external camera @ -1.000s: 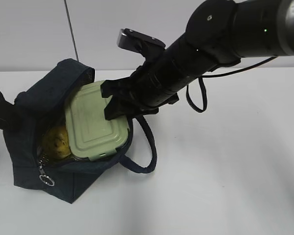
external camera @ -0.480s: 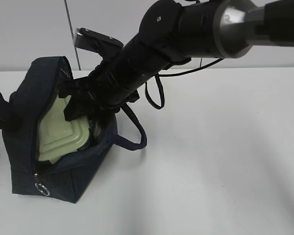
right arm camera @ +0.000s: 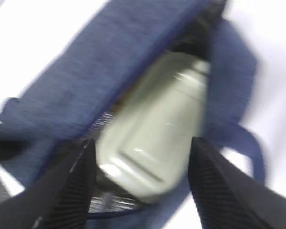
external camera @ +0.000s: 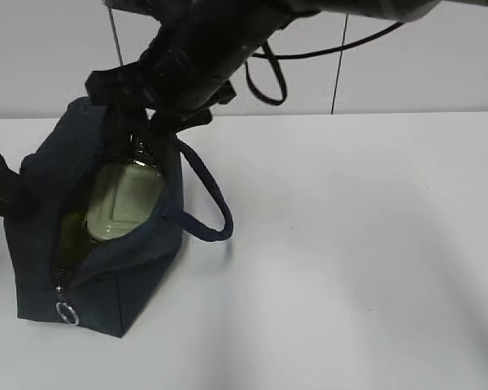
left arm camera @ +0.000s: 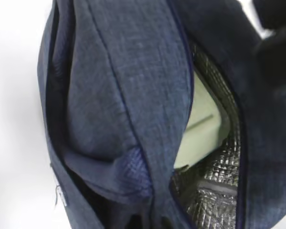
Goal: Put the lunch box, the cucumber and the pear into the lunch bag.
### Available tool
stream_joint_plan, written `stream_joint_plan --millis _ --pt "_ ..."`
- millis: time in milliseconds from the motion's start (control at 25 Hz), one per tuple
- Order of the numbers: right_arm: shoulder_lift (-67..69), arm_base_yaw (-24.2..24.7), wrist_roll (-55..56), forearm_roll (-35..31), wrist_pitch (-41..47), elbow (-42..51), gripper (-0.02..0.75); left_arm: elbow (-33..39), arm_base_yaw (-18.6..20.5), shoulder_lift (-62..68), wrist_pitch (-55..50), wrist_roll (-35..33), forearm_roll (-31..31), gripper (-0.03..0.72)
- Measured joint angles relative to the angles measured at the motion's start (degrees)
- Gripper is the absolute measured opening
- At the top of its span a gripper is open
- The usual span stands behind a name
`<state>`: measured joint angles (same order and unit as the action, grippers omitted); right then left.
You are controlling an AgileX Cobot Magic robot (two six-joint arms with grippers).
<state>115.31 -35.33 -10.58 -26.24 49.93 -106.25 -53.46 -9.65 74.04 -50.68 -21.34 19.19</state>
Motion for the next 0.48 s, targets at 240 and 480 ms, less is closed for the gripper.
stream_joint_plan --millis 240,480 --pt "-0.6 0.0 9.6 15.5 7.7 -1.0 0.465 0.0 0.0 0.0 0.0 0.0 0.0 0.002" --pt "1.1 0.0 10.6 14.5 9.0 -1.0 0.463 0.0 0.0 0.0 0.0 0.0 0.0 0.002"
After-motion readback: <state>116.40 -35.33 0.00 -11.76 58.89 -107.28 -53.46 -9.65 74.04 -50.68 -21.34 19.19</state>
